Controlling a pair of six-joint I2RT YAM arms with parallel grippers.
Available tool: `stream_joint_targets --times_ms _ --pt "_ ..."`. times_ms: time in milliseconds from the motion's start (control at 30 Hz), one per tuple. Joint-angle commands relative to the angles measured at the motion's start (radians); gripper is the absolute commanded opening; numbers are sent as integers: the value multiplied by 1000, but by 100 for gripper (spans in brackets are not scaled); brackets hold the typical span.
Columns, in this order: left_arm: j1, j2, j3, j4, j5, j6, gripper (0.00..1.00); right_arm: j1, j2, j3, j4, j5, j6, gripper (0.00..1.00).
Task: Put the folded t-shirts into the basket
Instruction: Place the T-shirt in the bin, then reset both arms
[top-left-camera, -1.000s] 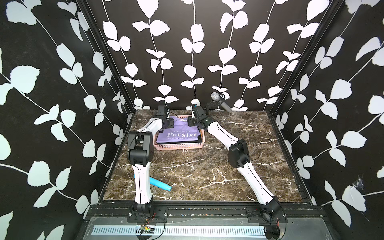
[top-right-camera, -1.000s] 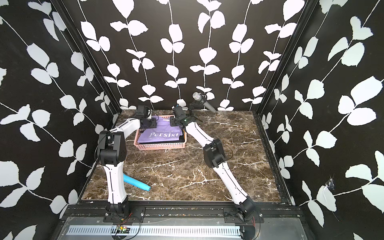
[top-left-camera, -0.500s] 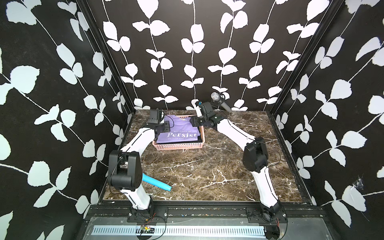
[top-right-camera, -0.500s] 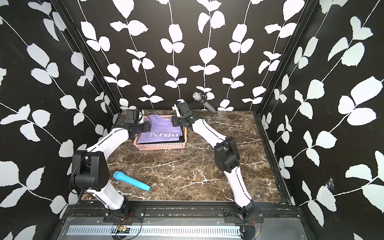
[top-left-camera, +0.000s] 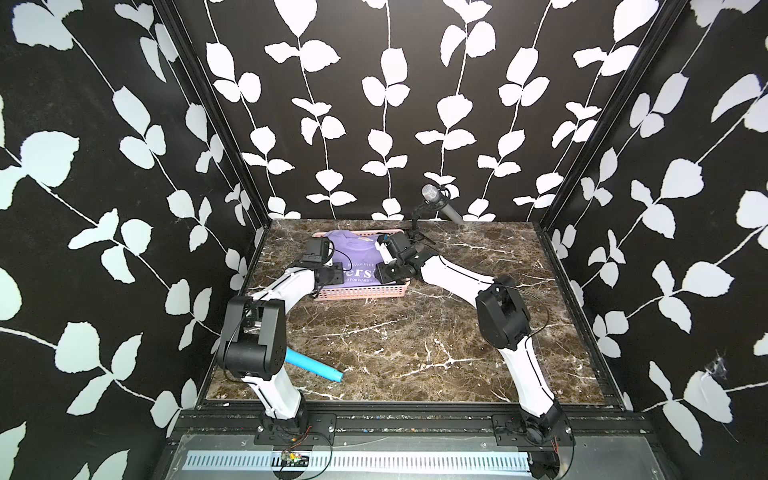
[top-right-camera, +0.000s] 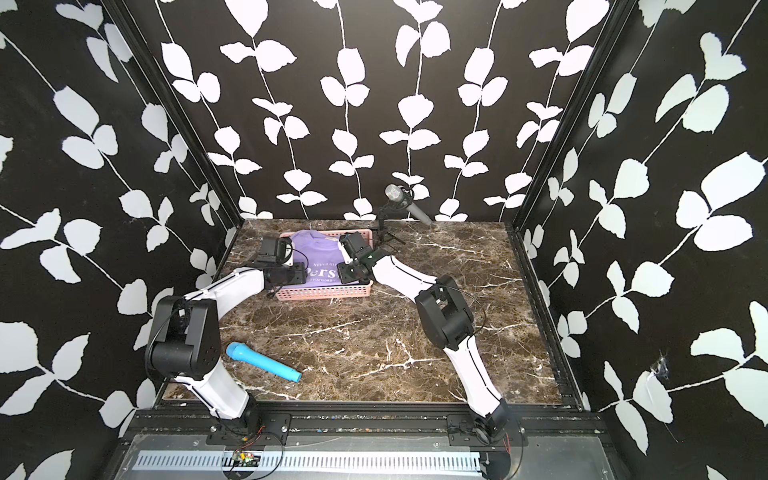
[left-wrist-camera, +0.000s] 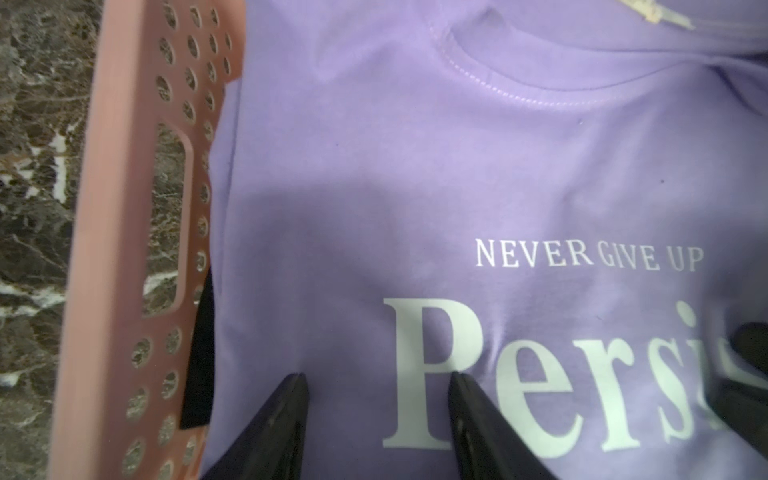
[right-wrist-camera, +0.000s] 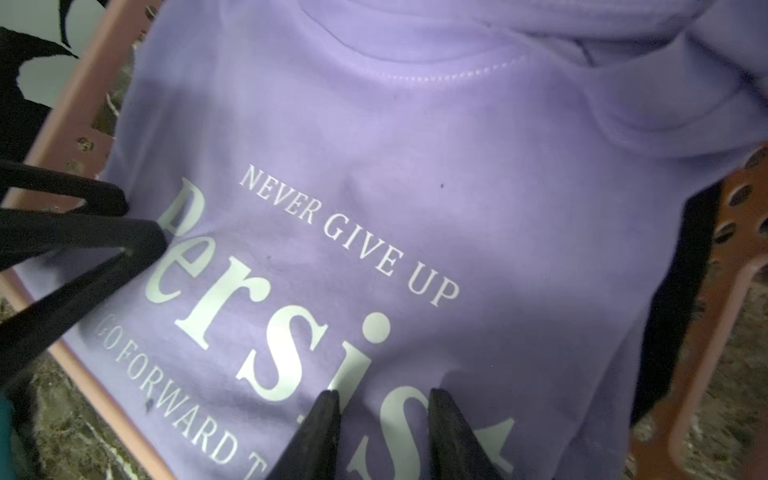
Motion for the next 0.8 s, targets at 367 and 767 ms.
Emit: stream_joint_targets --times_ms 367,767 --pt "-7 -208 -67 -29 -51 -11 58 -46 -207 -130 -13 -12 -38 54" --pt "-8 -580 -195 67 -199 -4 63 -177 -626 -466 39 100 -54 69"
